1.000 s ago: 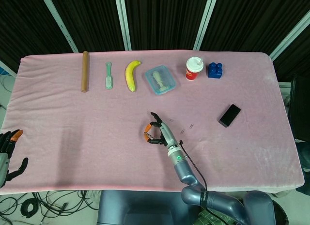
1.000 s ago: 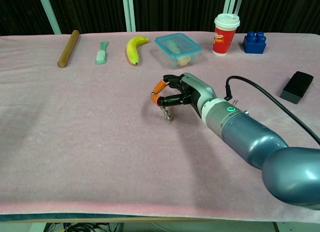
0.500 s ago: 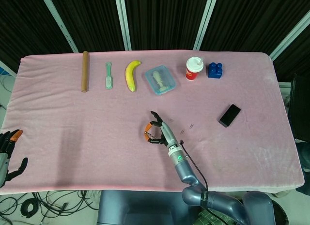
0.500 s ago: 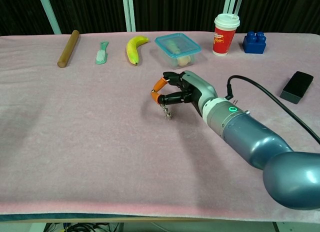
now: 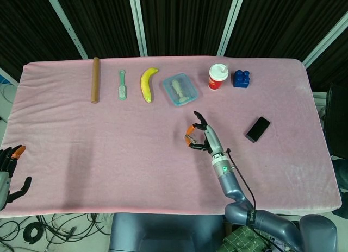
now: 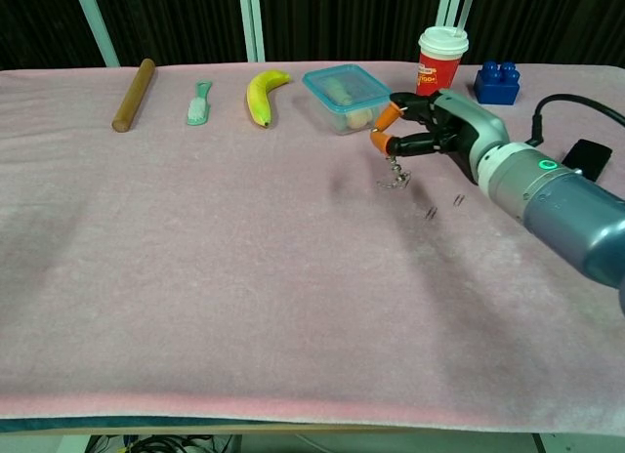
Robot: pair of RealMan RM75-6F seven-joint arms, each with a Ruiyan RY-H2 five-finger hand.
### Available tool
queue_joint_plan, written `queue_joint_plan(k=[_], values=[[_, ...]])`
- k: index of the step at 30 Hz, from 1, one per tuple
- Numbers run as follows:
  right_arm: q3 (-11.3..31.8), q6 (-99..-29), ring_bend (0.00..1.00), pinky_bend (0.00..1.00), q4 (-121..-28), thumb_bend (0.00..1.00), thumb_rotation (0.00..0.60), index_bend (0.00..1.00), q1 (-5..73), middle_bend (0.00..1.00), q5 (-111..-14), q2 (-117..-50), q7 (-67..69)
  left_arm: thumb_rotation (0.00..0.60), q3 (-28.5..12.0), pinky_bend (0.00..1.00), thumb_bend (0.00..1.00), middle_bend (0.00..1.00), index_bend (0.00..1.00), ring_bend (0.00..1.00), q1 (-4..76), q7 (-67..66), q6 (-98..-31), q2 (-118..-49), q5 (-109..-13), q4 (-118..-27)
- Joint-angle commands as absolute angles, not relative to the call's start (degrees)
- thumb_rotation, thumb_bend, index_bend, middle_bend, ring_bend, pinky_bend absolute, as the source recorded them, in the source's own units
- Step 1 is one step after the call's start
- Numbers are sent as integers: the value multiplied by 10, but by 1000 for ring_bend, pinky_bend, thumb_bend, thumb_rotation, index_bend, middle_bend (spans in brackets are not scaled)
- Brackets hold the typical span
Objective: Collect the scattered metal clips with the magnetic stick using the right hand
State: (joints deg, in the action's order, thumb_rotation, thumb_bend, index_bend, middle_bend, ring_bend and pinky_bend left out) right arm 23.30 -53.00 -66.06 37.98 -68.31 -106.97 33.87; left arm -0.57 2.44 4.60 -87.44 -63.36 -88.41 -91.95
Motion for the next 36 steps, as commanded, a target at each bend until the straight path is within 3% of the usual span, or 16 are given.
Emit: queue_joint_plan(k=[1,18,36], values=[[234,-521,0,168,-654,389,600,658,372,0,-673,-1061,350,600,-6,0,422,77,72,0,24,45,-874,-634,-883,-920],[219,-514,0,168,-572,388,600,664,365,0,-675,-1093,402,600,-7,0,422,77,72,0,25,40,-871,-634,-880,-922],[206,-527,0,168,-556,388,600,664,359,0,-695,-1109,432,600,-7,0,422,77,72,0,25,40,-872,-634,-880,-922]])
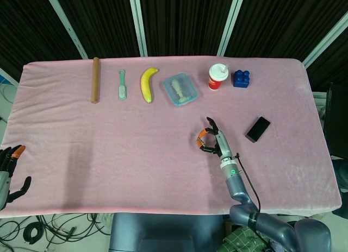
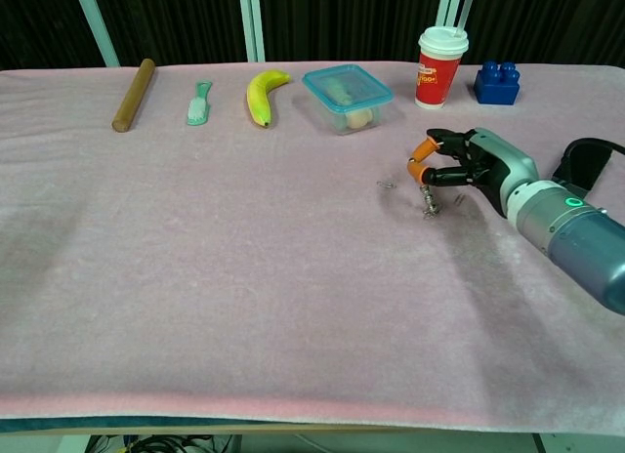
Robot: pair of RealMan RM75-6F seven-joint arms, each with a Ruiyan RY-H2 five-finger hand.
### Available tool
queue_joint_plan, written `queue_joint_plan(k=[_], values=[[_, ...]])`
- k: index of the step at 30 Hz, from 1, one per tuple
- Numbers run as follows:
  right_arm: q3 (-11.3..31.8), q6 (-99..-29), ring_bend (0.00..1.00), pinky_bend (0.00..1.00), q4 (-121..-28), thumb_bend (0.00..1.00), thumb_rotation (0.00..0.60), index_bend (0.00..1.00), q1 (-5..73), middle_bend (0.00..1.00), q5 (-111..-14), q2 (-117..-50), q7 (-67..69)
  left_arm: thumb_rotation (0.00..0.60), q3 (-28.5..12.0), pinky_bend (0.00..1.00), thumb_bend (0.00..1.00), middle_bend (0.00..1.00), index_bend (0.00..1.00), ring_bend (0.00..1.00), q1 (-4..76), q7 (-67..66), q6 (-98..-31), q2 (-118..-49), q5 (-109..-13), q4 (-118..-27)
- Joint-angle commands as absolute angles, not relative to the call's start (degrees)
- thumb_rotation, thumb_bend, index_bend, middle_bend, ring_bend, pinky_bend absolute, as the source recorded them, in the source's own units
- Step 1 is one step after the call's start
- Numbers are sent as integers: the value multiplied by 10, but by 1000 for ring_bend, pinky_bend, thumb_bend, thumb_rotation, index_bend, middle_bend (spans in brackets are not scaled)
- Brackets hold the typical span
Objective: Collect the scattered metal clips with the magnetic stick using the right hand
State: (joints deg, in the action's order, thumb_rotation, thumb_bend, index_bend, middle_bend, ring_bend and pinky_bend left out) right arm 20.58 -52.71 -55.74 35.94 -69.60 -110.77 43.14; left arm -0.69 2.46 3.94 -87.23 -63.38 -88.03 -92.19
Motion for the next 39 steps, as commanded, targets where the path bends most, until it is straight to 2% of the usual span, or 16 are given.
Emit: queue_joint_plan(k=[1,14,24,39], values=[[206,-527,0,168,-555,388,600,664,359,0,-695,-1110,433,600,-7,0,422,77,72,0,25,40,-872,-634,-880,-921],[213,-533,0,168,-560,389,600,664,369,0,-703,-1108,427,600,-7,0,422,77,72,0,25,40,-872,-634,-881,-921],[252,-509,0,168,-575,388,600,664,415,0,-681,-1101,377,600,-7,0,422,77,72,0,26,46,-870,-633,-880,-919],[289,-452,0,168,-487,388,600,664,480,0,-621,-1162,349,600,-7,0,422,77,72,0,27,52,-867,-632,-879,-917]])
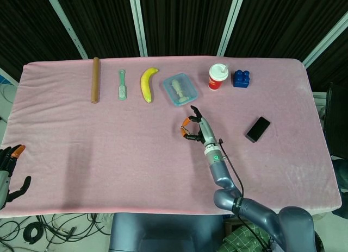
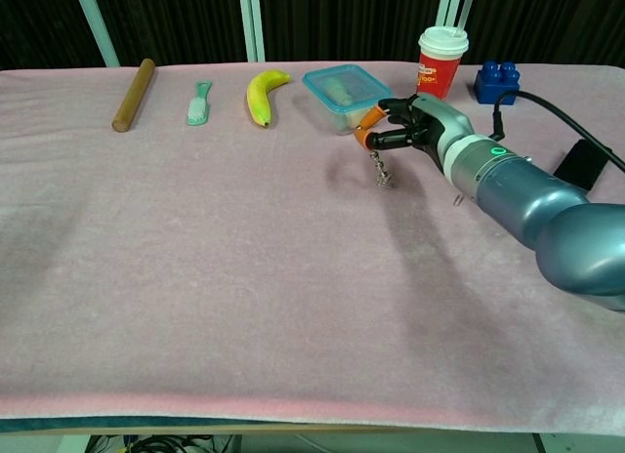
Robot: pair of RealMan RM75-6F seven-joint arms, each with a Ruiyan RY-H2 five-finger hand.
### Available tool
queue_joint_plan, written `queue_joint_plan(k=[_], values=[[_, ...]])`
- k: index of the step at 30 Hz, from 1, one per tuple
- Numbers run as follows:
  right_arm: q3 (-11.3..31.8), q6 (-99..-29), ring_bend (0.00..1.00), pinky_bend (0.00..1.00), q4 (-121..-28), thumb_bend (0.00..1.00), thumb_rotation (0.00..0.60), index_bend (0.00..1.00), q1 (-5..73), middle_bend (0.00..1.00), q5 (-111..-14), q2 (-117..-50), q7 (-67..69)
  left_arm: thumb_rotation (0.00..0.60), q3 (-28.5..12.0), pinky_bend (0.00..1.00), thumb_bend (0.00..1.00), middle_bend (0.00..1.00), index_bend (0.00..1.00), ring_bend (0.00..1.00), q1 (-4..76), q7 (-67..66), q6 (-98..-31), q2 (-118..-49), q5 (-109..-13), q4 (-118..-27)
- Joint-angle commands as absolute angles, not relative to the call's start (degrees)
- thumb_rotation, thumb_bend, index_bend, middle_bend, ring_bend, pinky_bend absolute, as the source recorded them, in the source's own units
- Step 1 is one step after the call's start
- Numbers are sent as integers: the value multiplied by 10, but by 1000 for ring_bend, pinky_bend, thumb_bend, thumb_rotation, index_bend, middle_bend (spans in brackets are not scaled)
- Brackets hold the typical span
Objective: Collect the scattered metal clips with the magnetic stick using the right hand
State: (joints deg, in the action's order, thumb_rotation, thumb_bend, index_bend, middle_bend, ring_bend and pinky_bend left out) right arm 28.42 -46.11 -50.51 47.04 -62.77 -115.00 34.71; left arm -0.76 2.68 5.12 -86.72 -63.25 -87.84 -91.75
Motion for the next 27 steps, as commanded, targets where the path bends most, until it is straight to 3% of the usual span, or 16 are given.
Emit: queue_joint_plan(k=[1,27], values=[[289,-451,0,168,-480,388,600,664,482,0,-620,-1165,351,600,-7,0,422,77,72,0,27,52,-867,-632,-879,-917],[276,-442,0,168,-384,388,600,663,494,0,-653,-1190,433,600,-8,0,422,77,72,0,26,49,-869,-633,-878,-917]])
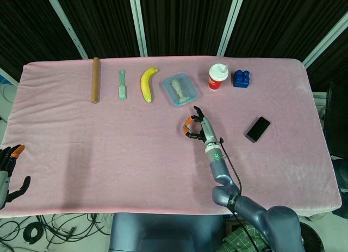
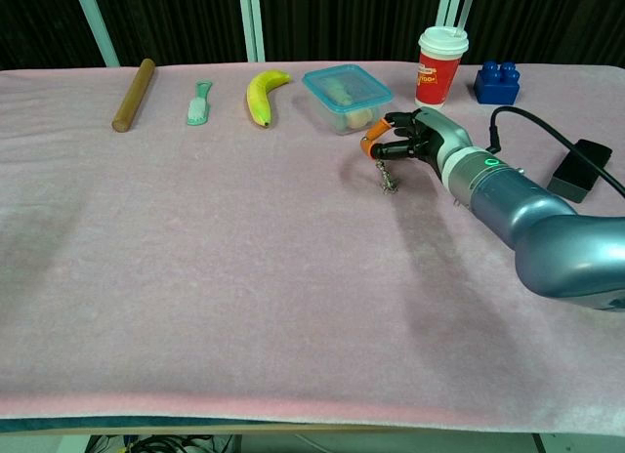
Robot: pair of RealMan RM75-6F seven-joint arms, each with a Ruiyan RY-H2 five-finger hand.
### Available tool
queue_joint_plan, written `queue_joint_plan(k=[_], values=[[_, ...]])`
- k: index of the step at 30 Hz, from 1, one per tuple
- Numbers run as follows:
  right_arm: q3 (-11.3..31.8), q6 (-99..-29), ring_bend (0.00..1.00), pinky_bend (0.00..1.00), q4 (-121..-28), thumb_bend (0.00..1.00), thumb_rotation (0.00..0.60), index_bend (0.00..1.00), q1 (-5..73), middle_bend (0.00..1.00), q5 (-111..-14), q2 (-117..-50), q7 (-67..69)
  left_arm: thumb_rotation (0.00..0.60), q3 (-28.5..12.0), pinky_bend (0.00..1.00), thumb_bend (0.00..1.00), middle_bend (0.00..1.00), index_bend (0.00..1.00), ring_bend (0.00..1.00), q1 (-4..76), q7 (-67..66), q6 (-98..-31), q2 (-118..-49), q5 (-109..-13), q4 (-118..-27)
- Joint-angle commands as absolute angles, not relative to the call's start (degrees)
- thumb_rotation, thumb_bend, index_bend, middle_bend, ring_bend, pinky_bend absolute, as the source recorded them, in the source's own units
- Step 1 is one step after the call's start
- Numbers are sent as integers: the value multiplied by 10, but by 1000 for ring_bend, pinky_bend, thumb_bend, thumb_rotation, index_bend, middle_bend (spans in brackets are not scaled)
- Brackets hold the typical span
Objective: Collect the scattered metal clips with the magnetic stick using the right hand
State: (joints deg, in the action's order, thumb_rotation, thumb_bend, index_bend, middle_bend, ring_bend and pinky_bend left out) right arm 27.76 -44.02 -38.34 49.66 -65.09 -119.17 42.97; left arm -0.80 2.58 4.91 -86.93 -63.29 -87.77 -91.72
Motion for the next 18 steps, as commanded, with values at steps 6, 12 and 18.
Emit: queue_joint_plan(k=[6,12,18], values=[[271,-445,0,168,-389,389,600,663,487,0,-658,-1186,443,600,-8,0,422,77,73,0,25,48,-871,-634,-878,-917],[269,-448,0,168,-393,388,600,663,483,0,-660,-1184,449,600,-8,0,422,77,73,0,25,47,-871,-634,-878,-916],[269,-446,0,168,-397,388,600,663,482,0,-660,-1183,452,600,-8,0,422,77,73,0,25,47,-871,-634,-878,-916]])
